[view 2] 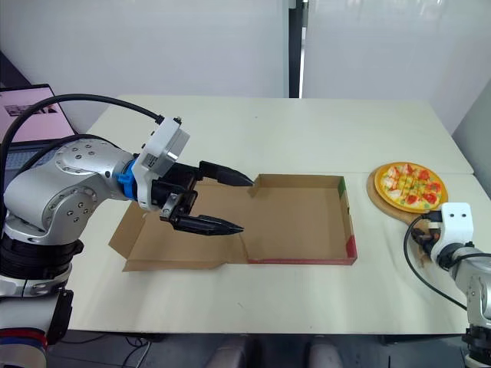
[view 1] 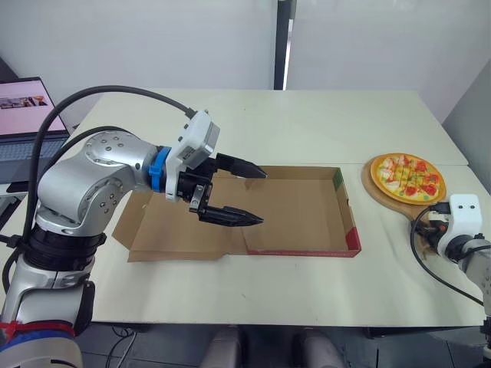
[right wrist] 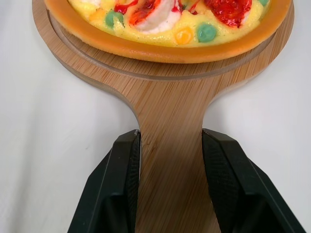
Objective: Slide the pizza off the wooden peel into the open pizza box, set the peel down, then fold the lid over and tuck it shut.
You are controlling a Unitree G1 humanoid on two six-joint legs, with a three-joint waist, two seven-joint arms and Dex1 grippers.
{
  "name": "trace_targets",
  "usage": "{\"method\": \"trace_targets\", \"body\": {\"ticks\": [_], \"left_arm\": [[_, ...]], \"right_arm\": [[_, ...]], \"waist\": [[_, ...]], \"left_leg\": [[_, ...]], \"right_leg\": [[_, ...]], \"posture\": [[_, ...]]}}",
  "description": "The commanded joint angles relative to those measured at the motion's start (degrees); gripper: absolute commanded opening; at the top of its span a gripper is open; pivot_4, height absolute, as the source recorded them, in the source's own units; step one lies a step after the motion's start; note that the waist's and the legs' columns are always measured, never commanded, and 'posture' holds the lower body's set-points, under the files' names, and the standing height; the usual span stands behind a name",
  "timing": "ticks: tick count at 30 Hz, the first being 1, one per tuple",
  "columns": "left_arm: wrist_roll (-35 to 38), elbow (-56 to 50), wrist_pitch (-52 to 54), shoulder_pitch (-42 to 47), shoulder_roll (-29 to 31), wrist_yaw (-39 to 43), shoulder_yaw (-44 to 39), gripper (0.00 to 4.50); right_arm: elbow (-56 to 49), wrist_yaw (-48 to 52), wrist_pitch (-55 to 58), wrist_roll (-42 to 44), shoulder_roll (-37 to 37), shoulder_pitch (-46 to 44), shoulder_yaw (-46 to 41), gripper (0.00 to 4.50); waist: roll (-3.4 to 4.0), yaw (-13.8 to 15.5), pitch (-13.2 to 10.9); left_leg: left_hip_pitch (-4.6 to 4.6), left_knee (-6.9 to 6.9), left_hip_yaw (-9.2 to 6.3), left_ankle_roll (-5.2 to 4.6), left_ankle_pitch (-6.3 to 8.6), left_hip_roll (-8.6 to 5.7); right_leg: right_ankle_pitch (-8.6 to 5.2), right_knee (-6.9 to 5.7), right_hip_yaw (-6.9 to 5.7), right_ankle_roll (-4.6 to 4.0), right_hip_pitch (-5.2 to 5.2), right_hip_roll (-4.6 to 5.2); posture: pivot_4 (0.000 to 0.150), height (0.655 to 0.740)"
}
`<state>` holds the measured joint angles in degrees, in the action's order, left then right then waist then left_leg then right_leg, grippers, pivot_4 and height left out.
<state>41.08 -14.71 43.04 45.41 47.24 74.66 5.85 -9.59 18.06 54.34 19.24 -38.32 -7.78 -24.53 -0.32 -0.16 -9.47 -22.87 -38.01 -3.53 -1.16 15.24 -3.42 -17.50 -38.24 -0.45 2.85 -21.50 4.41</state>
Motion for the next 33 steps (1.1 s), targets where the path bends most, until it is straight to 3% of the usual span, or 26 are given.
{"method": "trace_targets", "body": {"ticks": [1,14,33], "left_arm": [[-0.47,0.47,-1.11,1.42,0.14,0.26,-1.58,4.50],[-2.06,1.71,-2.28,0.61,1.11,0.72,-1.93,4.50],[-4.31,3.06,-3.09,-4.87,9.37,1.92,-6.24,4.50]], "right_arm": [[-3.48,1.60,-1.86,1.08,-3.55,-3.10,-3.95,1.62],[-6.64,5.91,-0.71,3.24,-6.78,-6.43,-1.96,1.62],[-14.04,21.04,-0.25,10.52,-15.12,-10.71,6.29,1.62]], "waist": [[0.03,-0.01,-0.02],[0.03,-0.04,-0.03],[-0.05,-0.21,-0.08]], "left_leg": [[0.00,0.00,0.02,0.00,0.00,0.00],[-0.07,-0.03,0.33,0.00,0.00,0.02],[-0.14,-0.03,0.35,-0.04,0.03,0.07]], "right_leg": [[0.00,-0.04,0.01,0.00,-0.03,-0.01],[-0.02,-0.66,0.12,-0.03,-0.50,0.00],[-0.02,-0.67,0.13,-0.04,-0.61,0.07]], "posture": [[0.150,0.7281],[0.150,0.7281],[0.150,0.7281]]}}
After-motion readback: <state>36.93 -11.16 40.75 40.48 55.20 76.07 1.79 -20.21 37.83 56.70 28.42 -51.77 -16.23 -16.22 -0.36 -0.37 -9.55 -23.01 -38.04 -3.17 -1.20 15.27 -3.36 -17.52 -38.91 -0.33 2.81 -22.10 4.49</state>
